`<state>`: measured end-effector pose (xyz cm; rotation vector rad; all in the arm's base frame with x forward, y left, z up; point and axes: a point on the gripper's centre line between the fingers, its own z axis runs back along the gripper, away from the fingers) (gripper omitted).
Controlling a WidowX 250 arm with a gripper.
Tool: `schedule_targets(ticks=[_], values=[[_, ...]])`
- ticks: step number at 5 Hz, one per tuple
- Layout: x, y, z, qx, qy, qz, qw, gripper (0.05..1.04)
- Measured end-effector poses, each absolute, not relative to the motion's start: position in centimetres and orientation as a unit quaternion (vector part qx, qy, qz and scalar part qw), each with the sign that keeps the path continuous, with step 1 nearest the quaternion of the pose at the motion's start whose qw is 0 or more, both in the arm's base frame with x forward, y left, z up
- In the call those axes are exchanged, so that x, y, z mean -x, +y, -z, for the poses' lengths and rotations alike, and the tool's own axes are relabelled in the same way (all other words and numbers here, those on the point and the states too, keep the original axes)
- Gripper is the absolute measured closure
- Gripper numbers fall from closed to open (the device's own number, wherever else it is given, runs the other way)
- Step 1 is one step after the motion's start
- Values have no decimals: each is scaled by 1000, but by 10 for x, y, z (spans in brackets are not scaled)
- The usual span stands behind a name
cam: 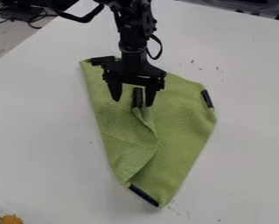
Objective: Unfold the green cloth from centre to left
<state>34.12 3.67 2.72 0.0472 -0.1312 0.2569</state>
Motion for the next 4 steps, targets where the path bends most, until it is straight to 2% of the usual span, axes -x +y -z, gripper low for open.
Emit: schedule_targets(ticks=[1, 2, 3, 4], values=[[-341, 35, -27, -19, -63, -128, 990, 277], [-344, 33, -25, -12, -60, -122, 991, 581], [-344, 32, -21, -7, -56, -123, 991, 844], [-346, 29, -20, 0, -55, -123, 991, 999]])
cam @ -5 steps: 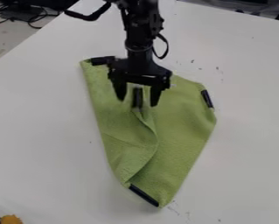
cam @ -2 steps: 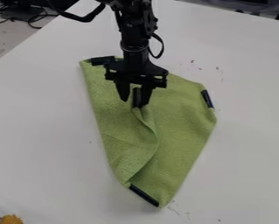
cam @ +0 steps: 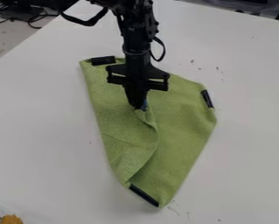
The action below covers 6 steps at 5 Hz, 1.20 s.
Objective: Unfold the green cloth from centre to left
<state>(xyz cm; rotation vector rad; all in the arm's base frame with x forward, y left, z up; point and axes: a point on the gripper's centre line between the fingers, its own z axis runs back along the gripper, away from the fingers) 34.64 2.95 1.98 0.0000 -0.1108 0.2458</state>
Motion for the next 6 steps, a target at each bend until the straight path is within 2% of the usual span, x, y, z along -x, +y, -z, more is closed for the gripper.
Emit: schedule_targets(ticks=[1, 2, 3, 4, 5, 6], values=[[-348, 27, -17, 7, -55, -120, 991, 1031], [-349, 27, -17, 4, -55, -122, 991, 1017], [-349, 26, -20, -3, -49, -122, 991, 880], [-352, 25, -22, -8, -51, -114, 992, 635], [-352, 26, -24, -9, -50, -112, 992, 329], [-352, 25, -20, -5, -46, -108, 993, 93]])
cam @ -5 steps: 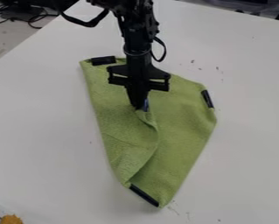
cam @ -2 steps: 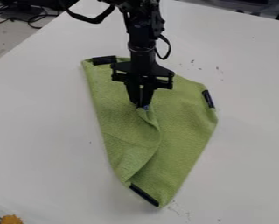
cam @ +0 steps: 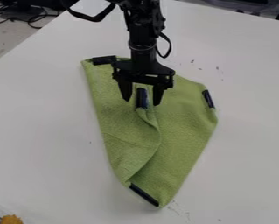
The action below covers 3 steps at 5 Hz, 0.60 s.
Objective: Unfold the green cloth from centre to left
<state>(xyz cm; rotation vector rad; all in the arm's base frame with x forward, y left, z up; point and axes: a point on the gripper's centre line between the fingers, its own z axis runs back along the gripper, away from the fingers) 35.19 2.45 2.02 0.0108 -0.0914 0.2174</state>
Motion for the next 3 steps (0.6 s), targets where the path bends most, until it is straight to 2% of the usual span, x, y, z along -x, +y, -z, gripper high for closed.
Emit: schedule_targets(ticks=[1, 2, 3], values=[[-352, 24, -16, -3, -42, -107, 993, 79], [-351, 28, -13, 1, -40, -110, 993, 121], [-352, 28, -13, 1, -42, -107, 993, 394]])
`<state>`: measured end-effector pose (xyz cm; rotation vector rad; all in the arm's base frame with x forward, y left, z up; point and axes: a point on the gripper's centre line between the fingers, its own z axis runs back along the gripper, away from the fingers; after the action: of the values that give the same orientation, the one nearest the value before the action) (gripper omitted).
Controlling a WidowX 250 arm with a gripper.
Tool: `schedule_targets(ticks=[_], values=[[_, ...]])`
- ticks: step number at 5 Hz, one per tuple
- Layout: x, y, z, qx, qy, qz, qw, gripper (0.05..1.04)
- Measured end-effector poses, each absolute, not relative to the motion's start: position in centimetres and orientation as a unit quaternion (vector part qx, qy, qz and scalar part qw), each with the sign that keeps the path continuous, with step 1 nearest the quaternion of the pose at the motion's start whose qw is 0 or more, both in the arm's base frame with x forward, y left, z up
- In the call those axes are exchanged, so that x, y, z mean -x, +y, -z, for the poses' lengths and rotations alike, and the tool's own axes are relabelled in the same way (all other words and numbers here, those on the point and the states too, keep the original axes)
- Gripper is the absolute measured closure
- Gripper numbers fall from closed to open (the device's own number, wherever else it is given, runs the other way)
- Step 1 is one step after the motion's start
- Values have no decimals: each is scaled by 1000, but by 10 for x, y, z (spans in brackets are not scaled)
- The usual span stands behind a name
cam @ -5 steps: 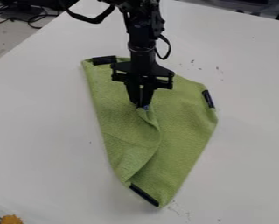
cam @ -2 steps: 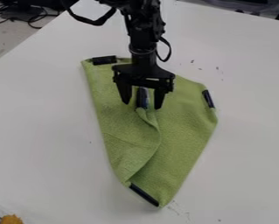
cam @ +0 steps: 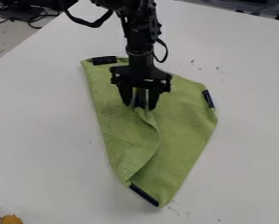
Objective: Unfold the green cloth from centre to left
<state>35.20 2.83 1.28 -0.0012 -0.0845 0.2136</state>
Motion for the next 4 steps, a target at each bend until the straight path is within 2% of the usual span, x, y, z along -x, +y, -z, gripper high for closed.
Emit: schedule_targets(ticks=[1, 2, 3, 4], values=[[-353, 29, -14, 0, -42, -102, 994, 694], [-356, 29, -16, 2, -44, -104, 994, 901], [-355, 30, -17, -10, -38, -104, 994, 994], [-350, 36, -35, -30, -57, -119, 991, 1003]])
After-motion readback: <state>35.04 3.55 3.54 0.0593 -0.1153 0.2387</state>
